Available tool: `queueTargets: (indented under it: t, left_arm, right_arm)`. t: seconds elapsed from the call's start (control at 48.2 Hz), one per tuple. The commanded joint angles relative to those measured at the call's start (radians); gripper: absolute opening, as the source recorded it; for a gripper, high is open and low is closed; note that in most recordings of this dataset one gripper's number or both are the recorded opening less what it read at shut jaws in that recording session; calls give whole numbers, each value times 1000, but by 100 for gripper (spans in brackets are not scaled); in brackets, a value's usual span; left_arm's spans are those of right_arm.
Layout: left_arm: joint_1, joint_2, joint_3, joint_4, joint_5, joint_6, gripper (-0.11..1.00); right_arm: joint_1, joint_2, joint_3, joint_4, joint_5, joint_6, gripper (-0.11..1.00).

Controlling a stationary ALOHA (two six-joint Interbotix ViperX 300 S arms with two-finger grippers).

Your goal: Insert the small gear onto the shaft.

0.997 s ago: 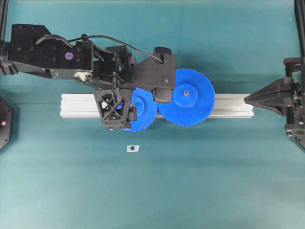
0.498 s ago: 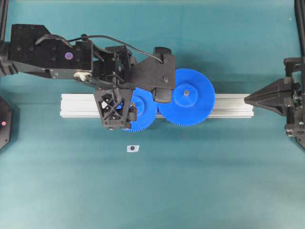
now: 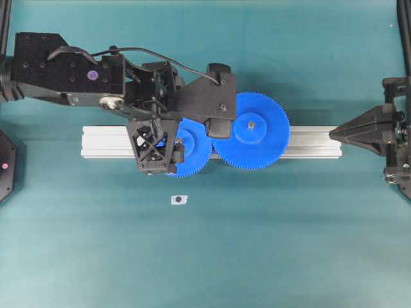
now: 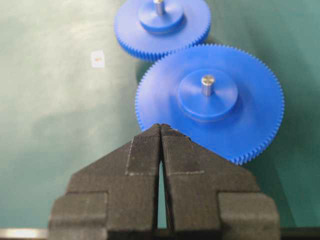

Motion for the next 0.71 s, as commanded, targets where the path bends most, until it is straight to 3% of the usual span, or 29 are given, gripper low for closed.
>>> queueTargets:
  t: [0.0,0.685]
  left_arm:
    - [-3,-31,-25,5,-5,0,84]
    - [-3,-28,-25,5,-5,2,84]
  right_arm:
    - [-3,5,-9,2,-6,11,2]
    - [-3,-5,-2,2,-9,11,2]
